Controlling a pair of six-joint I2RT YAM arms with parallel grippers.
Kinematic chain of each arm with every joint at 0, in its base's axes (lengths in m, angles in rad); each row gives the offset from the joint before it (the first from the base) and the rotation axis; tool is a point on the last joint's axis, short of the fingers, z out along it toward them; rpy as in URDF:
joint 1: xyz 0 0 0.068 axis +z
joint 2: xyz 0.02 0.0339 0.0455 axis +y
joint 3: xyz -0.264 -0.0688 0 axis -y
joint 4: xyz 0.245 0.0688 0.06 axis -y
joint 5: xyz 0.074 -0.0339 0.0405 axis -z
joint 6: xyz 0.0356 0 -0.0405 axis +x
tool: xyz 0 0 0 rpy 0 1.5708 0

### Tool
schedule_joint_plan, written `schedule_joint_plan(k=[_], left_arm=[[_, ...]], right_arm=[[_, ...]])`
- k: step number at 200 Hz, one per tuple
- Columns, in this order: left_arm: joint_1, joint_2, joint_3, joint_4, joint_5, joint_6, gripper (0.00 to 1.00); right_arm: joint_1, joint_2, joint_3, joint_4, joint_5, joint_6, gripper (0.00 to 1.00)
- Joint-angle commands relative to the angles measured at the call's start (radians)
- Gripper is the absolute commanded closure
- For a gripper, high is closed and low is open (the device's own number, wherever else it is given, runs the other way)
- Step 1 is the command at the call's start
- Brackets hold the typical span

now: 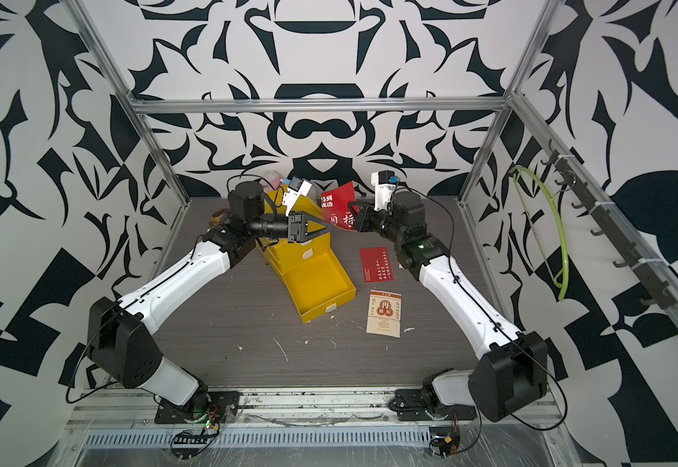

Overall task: Take the postcards out of the drawer
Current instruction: Place the postcard at the center of the board.

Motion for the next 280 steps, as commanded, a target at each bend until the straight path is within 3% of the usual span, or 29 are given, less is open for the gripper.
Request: schedule_joint_plan(k=[1, 38, 78, 108, 160, 201, 252, 280], left_arm=[[-0.010, -0.008, 0.021, -0.024, 0.004, 0.031, 0.01], [-0.009, -0.015, 0.029, -0.089, -0.033, 0.072, 0.01], [-0.010, -0.059, 0.036, -0.231, -0.198, 0.199, 0.01], [-0.010, -0.076, 0.014, -0.249, -0.281, 0.220, 0.01], [-0.010, -0.073, -0.034, -0.193, -0.283, 0.206, 0.01], [-0.010, -0.060, -0.038, -0.187, -0.251, 0.204, 0.01], [-0.010, -0.079, -0.058, -0.189, -0.246, 0.215, 0.01], [-0.010, -0.084, -0.064, -0.193, -0.243, 0.221, 0.01]], right_arm=[[-0.004, -0.059, 0.031, -0.004, 0.062, -0.039, 1.00], [-0.031, -0.085, 0.045, -0.101, 0.108, -0.080, 1.00], [-0.075, -0.136, -0.012, -0.258, 0.161, -0.128, 1.00], [-0.106, -0.180, -0.081, -0.390, 0.209, -0.150, 1.00], [-0.160, -0.301, -0.291, -0.582, 0.354, -0.137, 1.00], [-0.253, -0.346, -0.409, -0.597, 0.335, -0.136, 1.00], [-0.364, -0.226, -0.481, -0.480, 0.182, -0.139, 1.00], [-0.389, -0.183, -0.502, -0.453, 0.184, -0.152, 1.00]])
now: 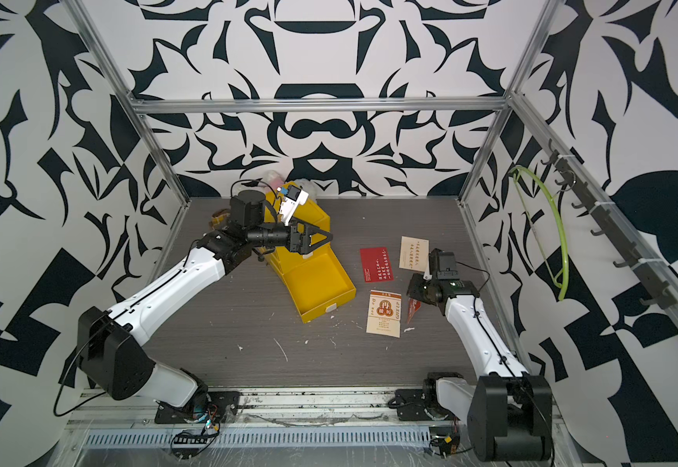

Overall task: Take the postcards out of the drawer
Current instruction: Place the postcard at the center of the board.

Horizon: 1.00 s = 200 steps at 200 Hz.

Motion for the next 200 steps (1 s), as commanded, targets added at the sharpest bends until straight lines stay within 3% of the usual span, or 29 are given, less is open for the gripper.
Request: schedule_joint_plan(k=[1, 33, 75, 138, 200], left_arm=[[0.000, -0.019, -0.014, 0.005, 0.022, 0.020, 0.01], [0.000, -0.009, -0.010, 0.006, 0.039, 0.016, 0.01], [0.001, -0.007, -0.005, 0.006, 0.045, 0.013, 0.01], [0.000, -0.004, -0.003, 0.008, 0.050, 0.010, 0.01], [0.000, -0.007, -0.001, 0.008, 0.048, 0.010, 0.01]], right_arm=[[-0.017, 0.013, -0.012, 0.063, -0.032, -0.019, 1.00], [-0.025, 0.048, -0.020, 0.037, 0.050, -0.016, 1.00], [-0.024, 0.079, 0.013, -0.061, 0.247, -0.007, 1.00], [-0.025, 0.157, 0.056, -0.122, 0.358, 0.005, 1.00], [-0.024, 0.145, 0.056, -0.129, 0.394, 0.027, 0.65]])
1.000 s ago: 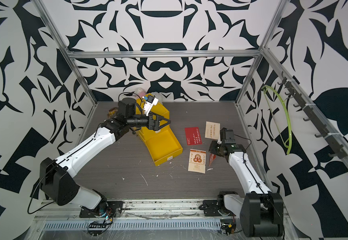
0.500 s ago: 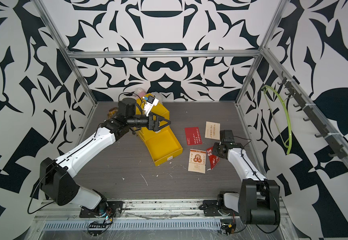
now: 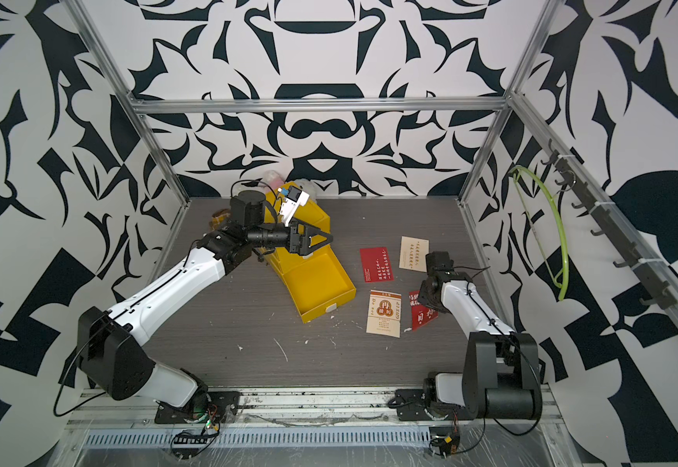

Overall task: Take the postcards out of the drawer
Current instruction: Place the postcard at the center of the board, then close the drawer of the storage box.

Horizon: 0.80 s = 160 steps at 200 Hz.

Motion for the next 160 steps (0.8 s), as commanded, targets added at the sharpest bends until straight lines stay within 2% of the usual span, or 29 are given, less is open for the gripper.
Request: schedule_joint_plan(k=[1, 78, 104, 124, 140, 160], left_arm=[[0.000, -0.007, -0.002, 0.007, 0.020, 0.009, 0.01], [0.001, -0.009, 0.005, 0.000, 0.007, 0.009, 0.01], [0.006, -0.029, 0.003, -0.013, -0.121, 0.012, 0.01], [0.032, -0.043, 0.030, -0.033, -0.224, 0.019, 0.01], [0.066, -0.038, 0.090, -0.079, -0.283, 0.038, 0.01], [0.122, -0.007, 0.184, -0.127, -0.305, 0.074, 0.01]], right_arm=[[-0.003, -0.025, 0.022, -0.028, 0.051, 0.014, 0.65], [-0.003, -0.039, 0.045, -0.039, 0.102, 0.014, 0.61], [0.010, -0.089, 0.094, -0.042, 0.043, 0.018, 0.61], [0.035, -0.129, 0.126, -0.030, -0.053, 0.029, 0.62], [0.069, -0.149, 0.145, -0.024, -0.093, 0.045, 0.65], [0.136, -0.162, 0.158, -0.011, -0.115, 0.067, 0.79]])
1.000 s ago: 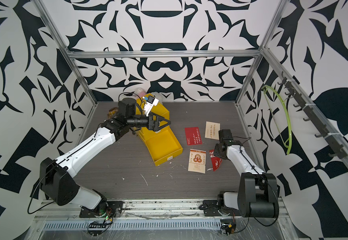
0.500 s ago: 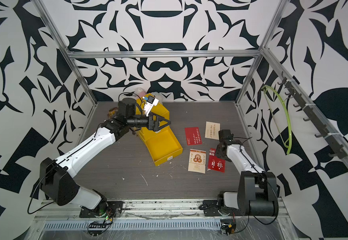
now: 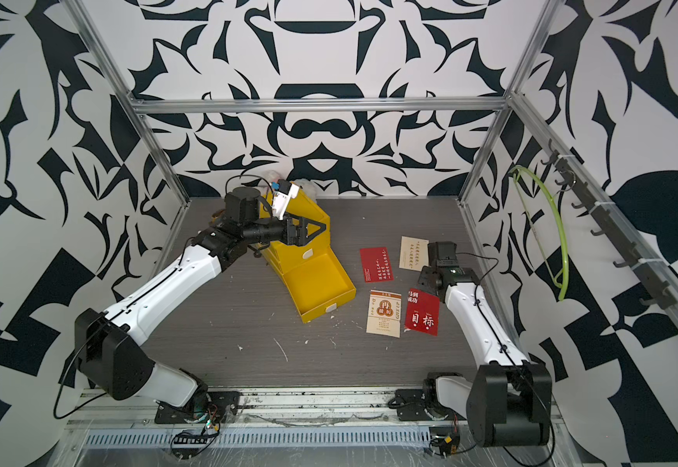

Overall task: Take the postcards out of the drawer
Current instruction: Close the drawer of the storage box.

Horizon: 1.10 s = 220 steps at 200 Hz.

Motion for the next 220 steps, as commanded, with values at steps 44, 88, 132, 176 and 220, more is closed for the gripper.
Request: schedule_joint_plan(k=[44, 88, 132, 176, 220], left_arm=[[0.210, 0.160, 0.304, -0.124, -0.102, 0.098, 0.01], [0.300, 0.384, 0.534, -0.274, -0.123, 0.190, 0.01], [0.347, 0.596, 0.734, -0.431, -0.013, 0.220, 0.01], [0.351, 0.688, 0.808, -0.492, 0.031, 0.268, 0.01], [0.351, 0.699, 0.770, -0.497, 0.088, 0.295, 0.06]], right_arm=[[0.255, -0.043, 0.007, 0.117, -0.109, 0.111, 1.00], [0.432, -0.016, -0.039, 0.214, -0.127, 0.147, 1.00], [0.540, 0.022, -0.116, 0.335, -0.226, 0.188, 1.00], [0.621, 0.119, -0.125, 0.387, -0.227, 0.208, 1.00], [0.623, 0.244, -0.063, 0.404, -0.159, 0.164, 1.00]])
